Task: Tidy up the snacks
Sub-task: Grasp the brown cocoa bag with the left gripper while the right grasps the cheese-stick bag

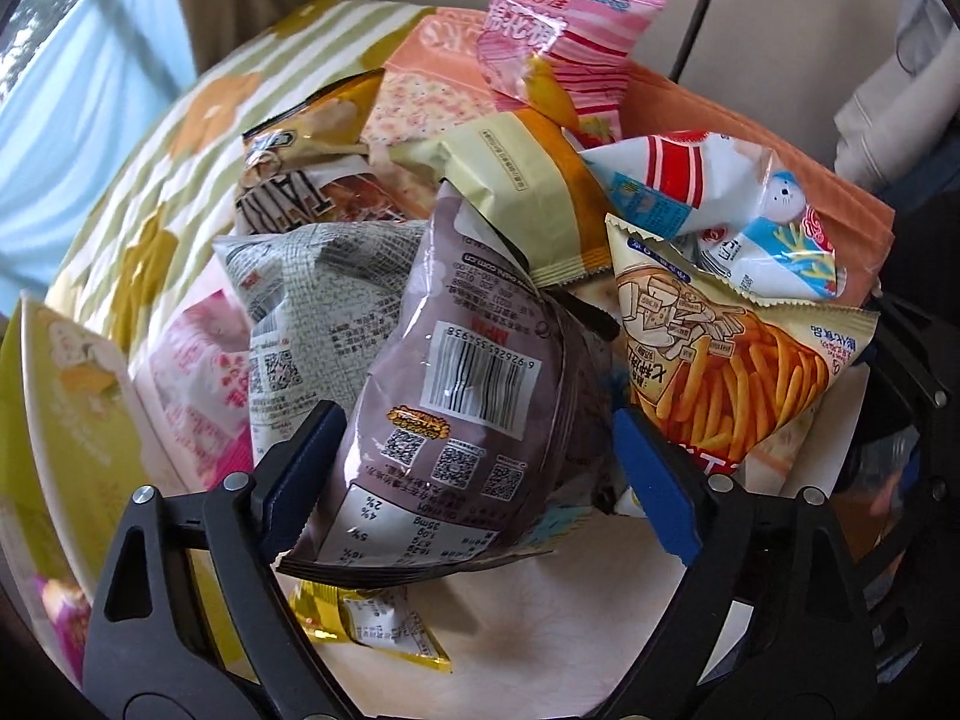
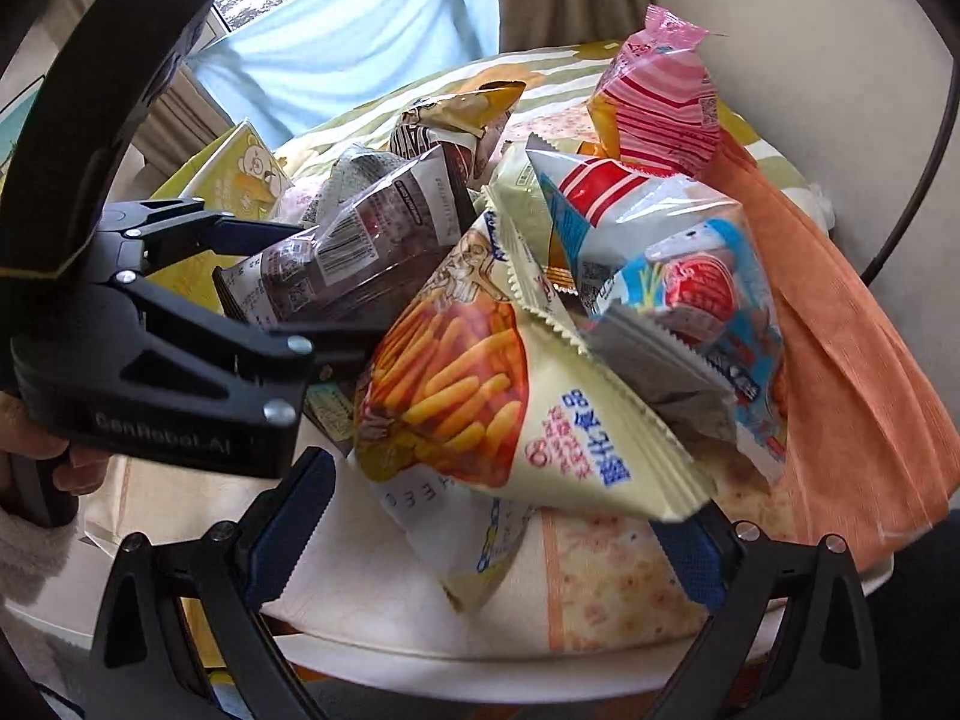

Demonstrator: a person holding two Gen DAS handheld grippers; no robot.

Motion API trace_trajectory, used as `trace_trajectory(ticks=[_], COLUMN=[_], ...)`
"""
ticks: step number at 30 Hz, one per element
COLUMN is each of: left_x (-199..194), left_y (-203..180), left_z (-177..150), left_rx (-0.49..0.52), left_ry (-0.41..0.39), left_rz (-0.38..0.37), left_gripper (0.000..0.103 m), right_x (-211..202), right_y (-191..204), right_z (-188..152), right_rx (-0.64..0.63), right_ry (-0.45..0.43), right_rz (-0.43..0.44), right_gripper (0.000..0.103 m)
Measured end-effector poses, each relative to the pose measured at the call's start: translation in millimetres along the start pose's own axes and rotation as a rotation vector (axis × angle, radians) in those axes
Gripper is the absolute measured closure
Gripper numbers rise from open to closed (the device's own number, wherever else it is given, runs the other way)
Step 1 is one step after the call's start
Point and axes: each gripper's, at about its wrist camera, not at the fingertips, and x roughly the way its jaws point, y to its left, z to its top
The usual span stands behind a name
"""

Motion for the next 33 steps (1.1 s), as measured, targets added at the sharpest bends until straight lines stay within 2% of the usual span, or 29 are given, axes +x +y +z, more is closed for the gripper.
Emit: trace_trajectory(ticks=[3, 9, 11, 14, 19, 25, 27, 33], left_x=[2, 5, 8, 8, 1, -6, -8, -21], left_y=[-1, 1, -1, -2, -7, -10, -7, -2], left_z=[2, 3, 1, -2, -8, -17, -20, -25], left_rx=[0.014, 0.024, 0.040, 0.043, 0.049, 0.008, -0.015, -0.060], left_ry=[0.006, 0.017, 0.030, 0.036, 0.028, 0.022, 0.021, 0.007], left_rz=[-0.006, -0.032, -0.014, -0.024, -0.009, 0.003, 0.006, 0.034], left_gripper=[0.014, 0.026, 0.041, 0.047, 0.049, 0.049, 0.049, 0.049], right_x=[4, 11, 13, 15, 16, 16, 14, 6], right_y=[-1, 1, 0, -1, 0, -2, -3, 0], right_z=[2, 2, 3, 5, 4, 2, 2, -2], right_rx=[-0.017, -0.060, -0.067, -0.072, -0.081, -0.077, -0.081, -0.115], right_ry=[-0.001, -0.014, -0.019, -0.020, -0.015, -0.001, 0.003, 0.008], right_rz=[0.010, 0.016, 0.016, 0.018, 0.017, 0.027, 0.036, 0.029], right_gripper=[0.004, 0.004, 0.004, 0.004, 0.006, 0.016, 0.026, 0.039])
